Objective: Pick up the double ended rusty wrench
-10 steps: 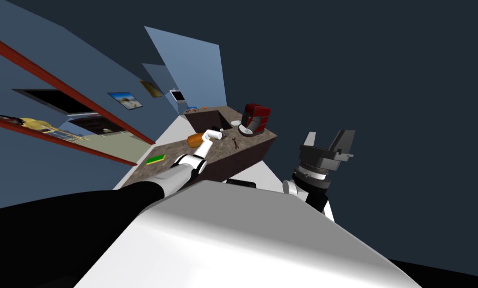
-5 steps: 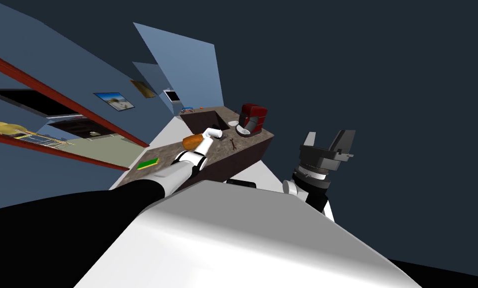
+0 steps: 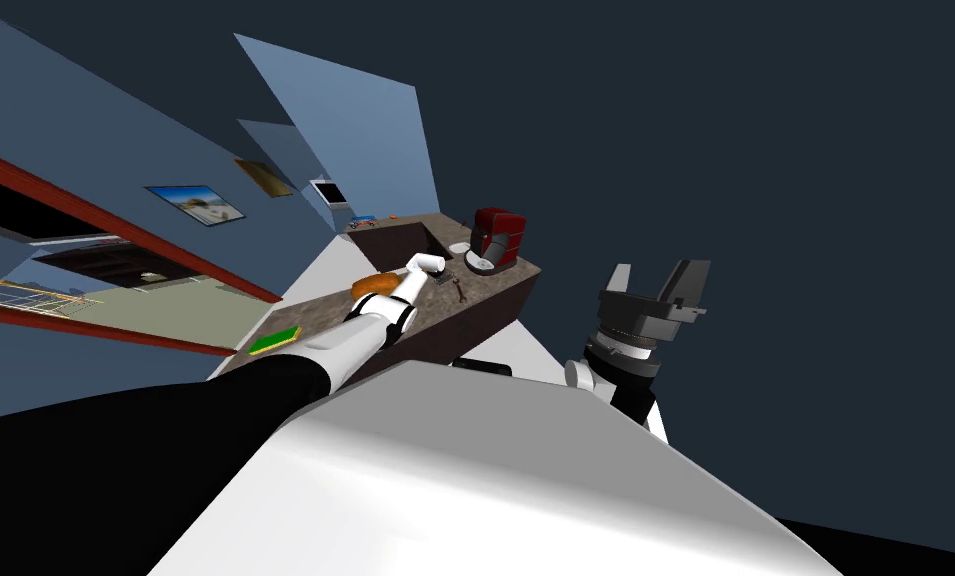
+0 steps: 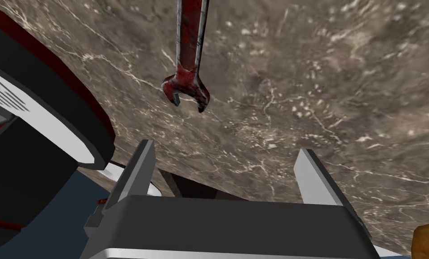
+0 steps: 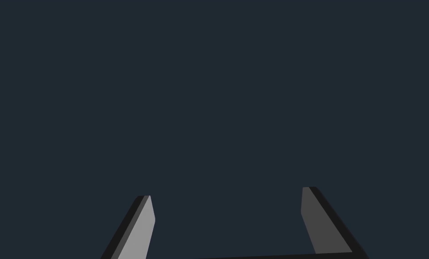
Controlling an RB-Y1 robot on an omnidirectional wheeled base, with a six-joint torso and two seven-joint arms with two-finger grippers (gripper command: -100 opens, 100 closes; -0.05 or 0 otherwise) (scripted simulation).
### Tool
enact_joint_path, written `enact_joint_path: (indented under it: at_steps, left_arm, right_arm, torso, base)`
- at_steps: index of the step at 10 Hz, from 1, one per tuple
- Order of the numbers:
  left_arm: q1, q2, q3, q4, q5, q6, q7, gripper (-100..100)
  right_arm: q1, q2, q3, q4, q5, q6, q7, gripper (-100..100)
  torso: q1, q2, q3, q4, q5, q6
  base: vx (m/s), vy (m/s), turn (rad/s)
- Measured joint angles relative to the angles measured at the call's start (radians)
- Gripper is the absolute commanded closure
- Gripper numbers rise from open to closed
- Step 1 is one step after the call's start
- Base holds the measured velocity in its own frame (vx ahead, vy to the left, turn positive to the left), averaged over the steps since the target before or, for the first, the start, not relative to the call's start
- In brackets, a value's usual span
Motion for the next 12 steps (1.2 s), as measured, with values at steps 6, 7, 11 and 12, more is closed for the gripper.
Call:
enact_joint_path:
  at_steps: [6, 7, 11, 12]
  left_arm:
    - [-0.081, -0.004, -0.006, 0.141, 0.014, 0.130, -0.061, -100]
    - [-0.093, -0.004, -0.006, 0.166, 0.016, 0.145, -0.070, -100]
    - [-0.151, -0.012, -0.010, 0.300, 0.023, 0.199, -0.119, -100]
    - [-0.160, -0.014, -0.011, 0.321, 0.023, 0.211, -0.127, -100]
  right_arm:
    - [0.000, 0.000, 0.000, 0.000, 0.000, 0.000, 0.000, 0]
    - [0.000, 0.000, 0.000, 0.000, 0.000, 0.000, 0.000, 0]
    - [0.000, 0.000, 0.000, 0.000, 0.000, 0.000, 0.000, 0]
    - [0.000, 0.000, 0.000, 0.000, 0.000, 0.000, 0.000, 0]
  torso:
    - [0.000, 0.000, 0.000, 0.000, 0.000, 0.000]
    - [0.000, 0.000, 0.000, 0.000, 0.000, -0.001]
    - [0.000, 0.000, 0.000, 0.000, 0.000, 0.000]
    - [0.000, 0.001, 0.000, 0.000, 0.000, -0.001]
  base:
    - [0.044, -0.014, -0.083]
    - [0.043, -0.015, -0.080]
    - [0.040, -0.011, -0.077]
    - [0.015, -0.015, -0.039]
